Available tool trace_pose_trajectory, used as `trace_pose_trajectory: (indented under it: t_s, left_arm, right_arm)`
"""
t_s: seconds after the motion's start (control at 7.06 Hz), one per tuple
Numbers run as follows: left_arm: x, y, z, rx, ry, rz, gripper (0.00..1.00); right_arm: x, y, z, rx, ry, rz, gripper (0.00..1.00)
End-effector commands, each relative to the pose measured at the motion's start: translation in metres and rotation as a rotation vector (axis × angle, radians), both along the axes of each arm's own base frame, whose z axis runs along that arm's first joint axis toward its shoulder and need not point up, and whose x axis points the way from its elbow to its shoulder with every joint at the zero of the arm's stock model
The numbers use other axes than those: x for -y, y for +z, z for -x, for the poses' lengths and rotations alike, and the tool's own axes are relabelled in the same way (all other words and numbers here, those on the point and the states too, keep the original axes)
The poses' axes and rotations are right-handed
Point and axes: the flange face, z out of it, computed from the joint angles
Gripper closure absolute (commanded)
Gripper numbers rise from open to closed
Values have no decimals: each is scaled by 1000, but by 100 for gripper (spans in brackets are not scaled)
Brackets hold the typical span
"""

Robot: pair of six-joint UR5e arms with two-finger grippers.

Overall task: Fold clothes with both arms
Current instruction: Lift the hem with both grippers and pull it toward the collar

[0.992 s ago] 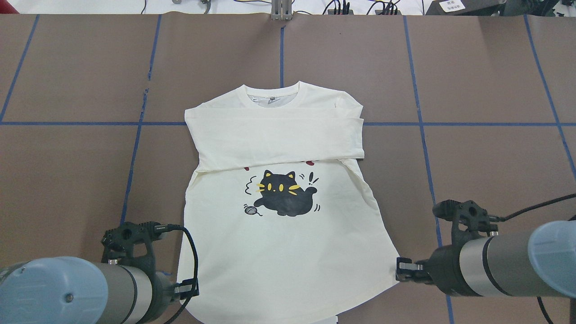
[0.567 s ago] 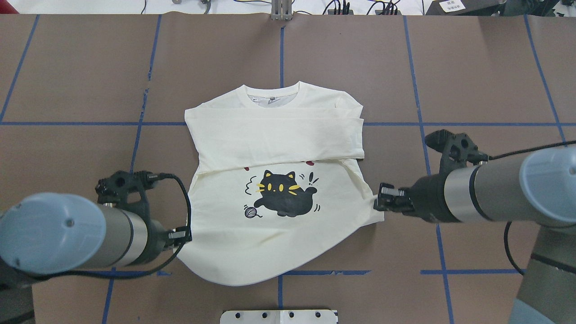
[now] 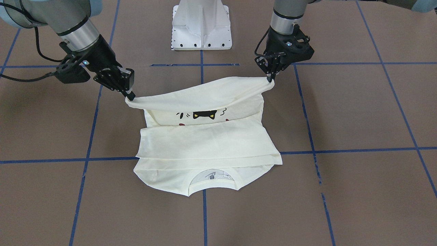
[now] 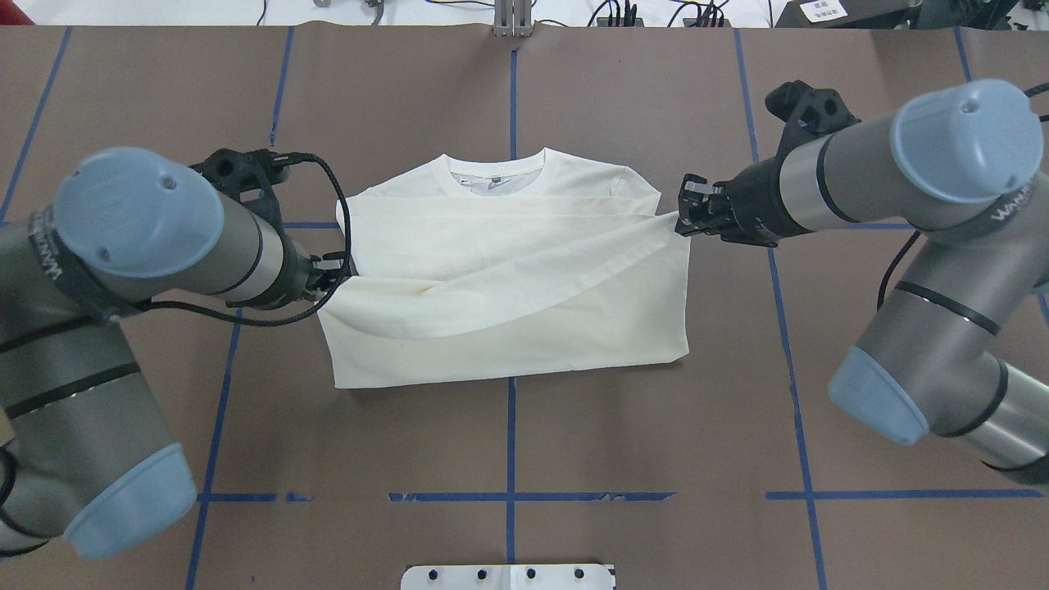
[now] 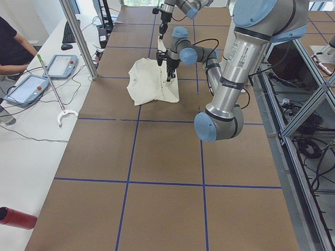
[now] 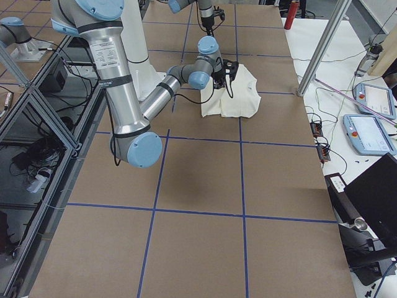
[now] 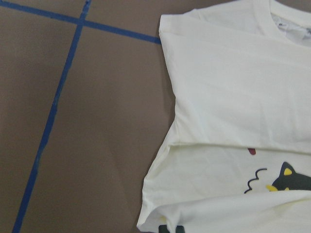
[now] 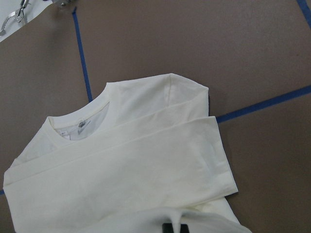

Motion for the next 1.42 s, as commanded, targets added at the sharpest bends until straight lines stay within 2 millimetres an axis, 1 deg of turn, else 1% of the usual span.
trace_pose_trajectory:
  t_s: [0.0, 0.14, 0.28, 0.42, 0.57, 0.71, 0.85, 0.99, 1.13, 1.28]
  left_arm:
    - [60, 34, -12, -1, -49, -21, 100]
    - [88, 54, -17, -7, -80, -24, 100]
    - [105, 73, -22, -11, -95, -30, 100]
    - [112, 82, -22, -6, -102, -27, 100]
    - [112, 79, -22, -9, -103, -29, 100]
    - [115, 70, -25, -17, -105, -36, 100]
    - [117, 62, -28, -23, -105, -41, 100]
    - [119, 54, -29, -31, -106, -45, 100]
    - [123, 53, -34, -27, -111, -42, 100]
    - [127, 54, -39, -23, -112, -37, 100]
  right_arm:
    - [48, 3, 4, -27, 49, 21, 100]
    - [59, 8, 11, -40, 53, 36, 100]
    - [69, 14, 10, -53, 64, 48, 100]
    - [75, 21, 9, -63, 72, 60, 100]
    - [79, 22, 11, -66, 74, 66, 100]
    - [82, 26, 13, -73, 74, 72, 100]
    - [87, 19, 20, -68, 74, 74, 100]
    - [102, 22, 35, -83, 71, 94, 100]
    - [109, 25, 44, -94, 66, 106, 100]
    - [111, 30, 48, -102, 63, 114, 100]
